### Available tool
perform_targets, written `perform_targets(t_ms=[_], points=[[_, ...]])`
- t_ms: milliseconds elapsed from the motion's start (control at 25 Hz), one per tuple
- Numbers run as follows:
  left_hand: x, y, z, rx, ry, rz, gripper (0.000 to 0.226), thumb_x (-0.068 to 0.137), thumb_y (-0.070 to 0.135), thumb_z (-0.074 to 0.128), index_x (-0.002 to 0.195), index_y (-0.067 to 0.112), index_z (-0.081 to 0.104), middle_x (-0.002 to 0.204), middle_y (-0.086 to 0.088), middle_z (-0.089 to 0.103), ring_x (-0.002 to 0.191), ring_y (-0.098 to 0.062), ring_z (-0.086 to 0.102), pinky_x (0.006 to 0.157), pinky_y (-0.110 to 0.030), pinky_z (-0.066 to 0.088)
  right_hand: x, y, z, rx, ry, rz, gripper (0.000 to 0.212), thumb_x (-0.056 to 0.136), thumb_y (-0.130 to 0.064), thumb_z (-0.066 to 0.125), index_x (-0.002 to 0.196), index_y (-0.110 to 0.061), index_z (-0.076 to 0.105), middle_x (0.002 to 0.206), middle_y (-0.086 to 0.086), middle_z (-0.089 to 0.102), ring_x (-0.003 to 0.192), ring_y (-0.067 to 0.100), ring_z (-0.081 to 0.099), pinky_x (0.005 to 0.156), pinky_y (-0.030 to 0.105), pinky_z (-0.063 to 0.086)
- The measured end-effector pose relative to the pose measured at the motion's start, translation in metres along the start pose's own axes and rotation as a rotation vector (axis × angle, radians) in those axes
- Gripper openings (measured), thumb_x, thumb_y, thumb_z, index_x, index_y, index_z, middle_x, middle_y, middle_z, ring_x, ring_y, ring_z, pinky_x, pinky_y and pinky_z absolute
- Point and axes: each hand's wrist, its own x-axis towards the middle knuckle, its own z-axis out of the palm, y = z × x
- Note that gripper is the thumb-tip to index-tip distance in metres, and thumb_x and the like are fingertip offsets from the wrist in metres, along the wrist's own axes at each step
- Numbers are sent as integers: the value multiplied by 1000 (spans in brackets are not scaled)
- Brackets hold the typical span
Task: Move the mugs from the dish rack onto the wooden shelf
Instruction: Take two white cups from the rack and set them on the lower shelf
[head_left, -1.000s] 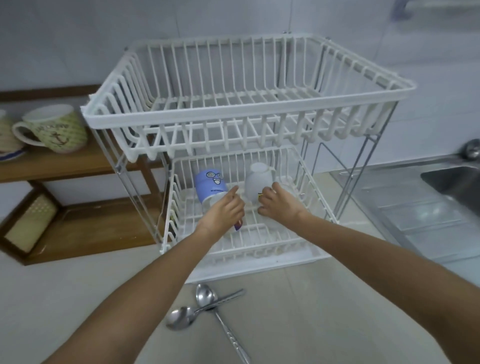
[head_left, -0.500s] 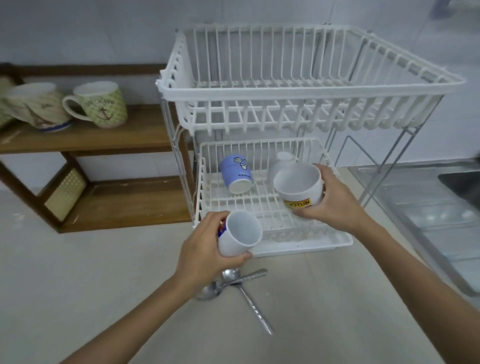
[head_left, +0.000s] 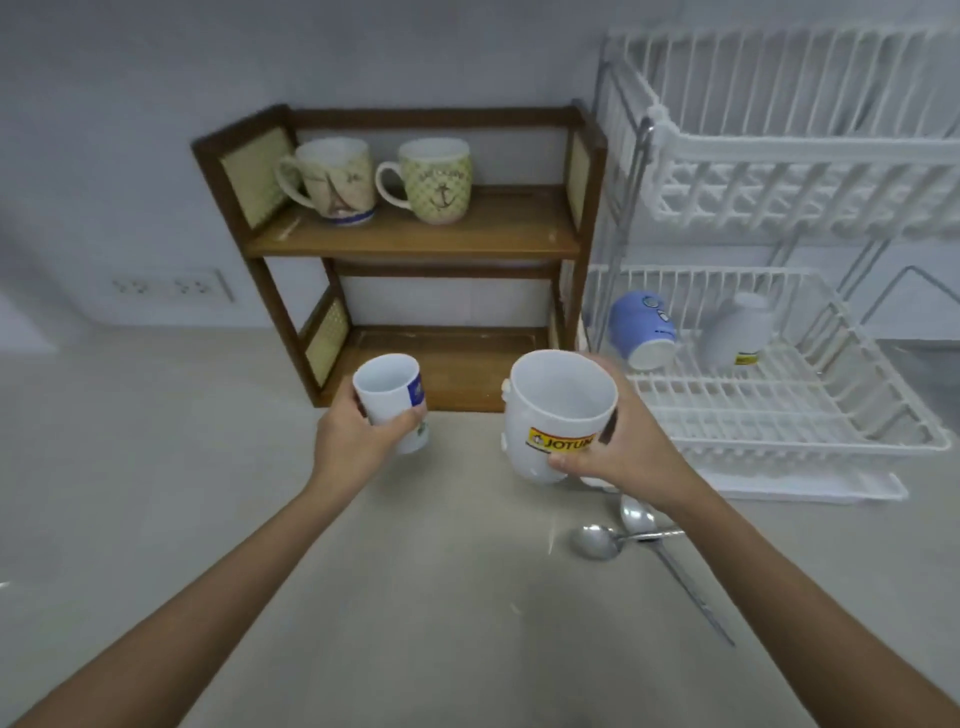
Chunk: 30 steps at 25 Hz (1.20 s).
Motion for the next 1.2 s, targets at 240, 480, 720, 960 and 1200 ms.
perform_targets(t_ms=[240, 480, 720, 960, 1200], points=[[80, -28, -30, 195, 45, -49, 70, 59, 46, 85, 117, 19, 58, 115, -4, 66, 98, -22, 61, 82, -38, 55, 95, 14, 87, -120, 123, 121, 88, 43, -42, 88, 116, -40, 39, 111, -18, 58, 105, 8, 58, 85, 24, 48], [144, -49, -14, 195, 40, -164, 73, 58, 45, 86, 118, 12, 59, 118, -10, 66, 107, -26, 61, 82, -36, 52, 180, 39, 118, -335, 211, 323, 96, 50, -38, 90, 126, -24, 33, 121, 1, 56, 110, 22, 54, 79, 31, 45], [181, -72, 9, 226, 64, -205, 71, 57, 41, 87, 115, 11, 60, 116, -11, 67, 107, -28, 61, 80, -34, 51, 222, 80, 140, -326, 310, 459, 99, 48, -32, 92, 127, -21, 33, 124, 5, 56, 116, 28, 53, 90, 37, 47], [199, -83, 22, 228, 69, -179, 71, 59, 37, 87, 118, 12, 56, 117, -10, 66, 110, -28, 59, 85, -33, 47, 237, 104, 151, -310, 310, 476, 98, 50, -28, 93, 127, -20, 34, 123, 4, 57, 116, 26, 54, 91, 35, 45], [198, -94, 29, 201, 36, -170, 72, 62, 30, 87, 122, 12, 52, 121, -11, 63, 113, -30, 56, 89, -36, 47, 235, 109, 149, -280, 283, 493, 99, 55, -26, 92, 132, -19, 30, 126, 3, 56, 117, 24, 53, 87, 30, 42]])
